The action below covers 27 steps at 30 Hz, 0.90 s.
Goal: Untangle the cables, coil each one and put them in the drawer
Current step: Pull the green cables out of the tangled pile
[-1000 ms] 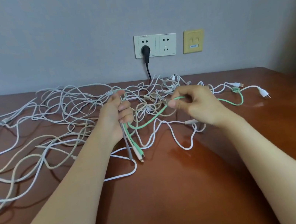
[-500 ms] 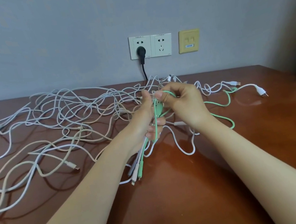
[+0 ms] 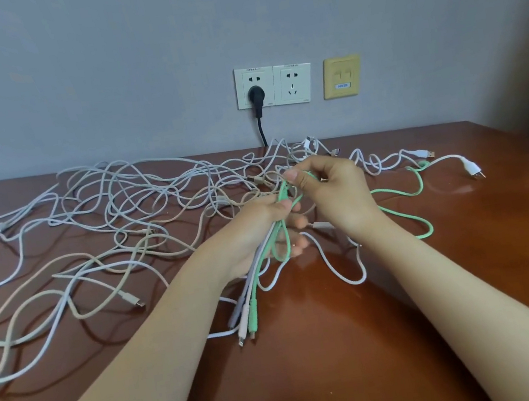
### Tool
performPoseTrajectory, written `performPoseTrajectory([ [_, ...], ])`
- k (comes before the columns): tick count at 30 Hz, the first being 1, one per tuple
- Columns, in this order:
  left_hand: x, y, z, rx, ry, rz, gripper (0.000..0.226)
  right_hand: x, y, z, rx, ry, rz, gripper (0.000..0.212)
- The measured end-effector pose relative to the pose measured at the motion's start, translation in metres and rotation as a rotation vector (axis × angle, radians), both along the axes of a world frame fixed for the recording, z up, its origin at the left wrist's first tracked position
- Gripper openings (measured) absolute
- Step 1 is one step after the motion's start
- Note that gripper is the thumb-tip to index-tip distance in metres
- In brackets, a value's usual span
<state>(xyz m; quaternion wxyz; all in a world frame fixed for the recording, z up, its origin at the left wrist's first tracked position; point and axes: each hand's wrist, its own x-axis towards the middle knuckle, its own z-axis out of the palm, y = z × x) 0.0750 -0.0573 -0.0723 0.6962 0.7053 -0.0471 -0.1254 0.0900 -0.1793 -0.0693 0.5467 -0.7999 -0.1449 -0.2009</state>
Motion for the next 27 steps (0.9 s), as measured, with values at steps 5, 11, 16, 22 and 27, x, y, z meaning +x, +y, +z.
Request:
performPoseTrajectory([
  [5, 0.000, 0.008, 0.001, -0.122, -0.018, 0.108, 0.028, 0.004, -0.003, -0.002, -0.101, 0.001, -0.039, 0.023],
  [11, 0.004, 0.012, 0.001, -0.175, -0.099, 0.294, 0.031, 0.005, -0.003, -0.010, -0.431, -0.102, -0.064, 0.029],
  [16, 0.010, 0.010, -0.006, -0.150, -0.186, 0.397, 0.030, 0.002, 0.003, -0.009, -0.418, -0.164, -0.047, 0.023],
  [22, 0.016, 0.011, -0.011, -0.091, -0.267, 0.447, 0.027, -0.004, 0.018, -0.016, -0.398, -0.165, 0.020, 0.022],
  [27, 0.022, 0.011, -0.020, 0.039, -0.333, 0.486, 0.029, -0.009, 0.023, -0.015, -0.465, -0.150, -0.011, 0.024],
])
